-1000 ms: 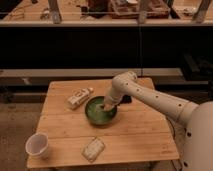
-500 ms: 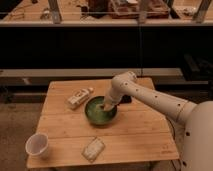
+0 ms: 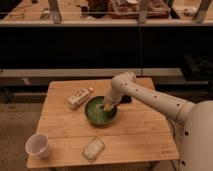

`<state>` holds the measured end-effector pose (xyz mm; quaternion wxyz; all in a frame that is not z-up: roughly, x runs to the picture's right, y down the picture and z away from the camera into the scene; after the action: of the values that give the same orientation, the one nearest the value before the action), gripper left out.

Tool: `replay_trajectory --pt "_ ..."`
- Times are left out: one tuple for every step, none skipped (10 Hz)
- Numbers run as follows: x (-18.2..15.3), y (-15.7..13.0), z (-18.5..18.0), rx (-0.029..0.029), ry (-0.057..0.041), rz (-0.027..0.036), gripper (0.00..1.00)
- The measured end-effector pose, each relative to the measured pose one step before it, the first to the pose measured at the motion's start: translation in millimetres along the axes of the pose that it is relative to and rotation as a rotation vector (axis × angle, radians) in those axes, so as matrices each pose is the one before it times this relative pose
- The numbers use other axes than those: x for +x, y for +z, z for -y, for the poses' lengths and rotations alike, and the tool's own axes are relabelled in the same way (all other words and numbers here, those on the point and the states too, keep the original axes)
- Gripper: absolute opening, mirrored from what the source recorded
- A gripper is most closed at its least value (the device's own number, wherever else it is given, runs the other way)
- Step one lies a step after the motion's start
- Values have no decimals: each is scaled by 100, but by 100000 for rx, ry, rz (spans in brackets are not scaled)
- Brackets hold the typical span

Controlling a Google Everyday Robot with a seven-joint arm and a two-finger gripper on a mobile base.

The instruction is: Place the pepper in the ceramic bowl

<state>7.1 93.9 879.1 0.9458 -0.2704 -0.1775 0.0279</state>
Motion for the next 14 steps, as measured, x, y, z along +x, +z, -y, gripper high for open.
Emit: replay_trajectory --pt "-20 10 38 0 45 7 16" --pt "30 75 -20 -140 81 -42 16" --pt "-6 65 8 -97 23 -37 16" --pt "8 68 13 -92 36 -29 16" --pt "16 77 -3 -106 55 -8 16" --pt "-21 17 19 -29 -8 -19 16" --pt "21 92 5 -138 95 -45 16" --pt "-19 52 12 -59 29 -7 16" --pt "5 62 -3 -83 41 -34 16" --pt "14 39 22 -61 -8 -112 16" --pt "26 95 -28 -173 9 -79 16" --pt "-8 28 21 -21 -5 -35 16" --pt "-10 7 10 -27 4 -17 16" --pt "20 81 -26 -141 20 -52 16"
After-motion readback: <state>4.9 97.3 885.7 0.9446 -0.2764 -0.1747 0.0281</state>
